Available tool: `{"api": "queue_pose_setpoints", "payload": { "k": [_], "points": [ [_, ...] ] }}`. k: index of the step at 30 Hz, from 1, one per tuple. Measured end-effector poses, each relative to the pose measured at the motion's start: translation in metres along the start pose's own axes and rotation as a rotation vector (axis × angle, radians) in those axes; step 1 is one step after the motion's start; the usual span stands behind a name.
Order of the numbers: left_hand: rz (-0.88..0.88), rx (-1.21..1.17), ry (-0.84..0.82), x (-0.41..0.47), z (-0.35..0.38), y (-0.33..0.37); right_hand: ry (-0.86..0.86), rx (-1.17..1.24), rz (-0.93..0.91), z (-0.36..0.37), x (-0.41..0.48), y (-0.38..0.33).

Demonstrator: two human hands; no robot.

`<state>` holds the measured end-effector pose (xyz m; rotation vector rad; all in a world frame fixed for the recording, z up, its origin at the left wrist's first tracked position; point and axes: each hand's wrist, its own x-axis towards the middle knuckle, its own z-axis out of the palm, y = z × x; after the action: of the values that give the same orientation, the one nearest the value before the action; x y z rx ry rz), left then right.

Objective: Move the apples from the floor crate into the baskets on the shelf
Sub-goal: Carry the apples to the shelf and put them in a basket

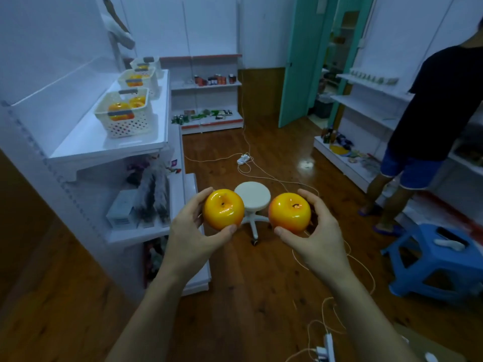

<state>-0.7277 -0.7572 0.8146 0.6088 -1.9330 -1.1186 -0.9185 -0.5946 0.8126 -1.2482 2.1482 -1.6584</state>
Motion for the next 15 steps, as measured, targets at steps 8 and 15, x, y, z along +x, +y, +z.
{"api": "queue_pose_setpoints", "payload": {
  "k": [8,15],
  "points": [
    [0.044,-0.046,-0.057,0.124,-0.004,-0.043,0.024,-0.045,0.027,0.034,0.114,0.011],
    [0.044,-0.039,-0.070,0.212,0.032,-0.075,0.026,-0.090,0.032,0.037,0.203,0.052]
  ]
}}
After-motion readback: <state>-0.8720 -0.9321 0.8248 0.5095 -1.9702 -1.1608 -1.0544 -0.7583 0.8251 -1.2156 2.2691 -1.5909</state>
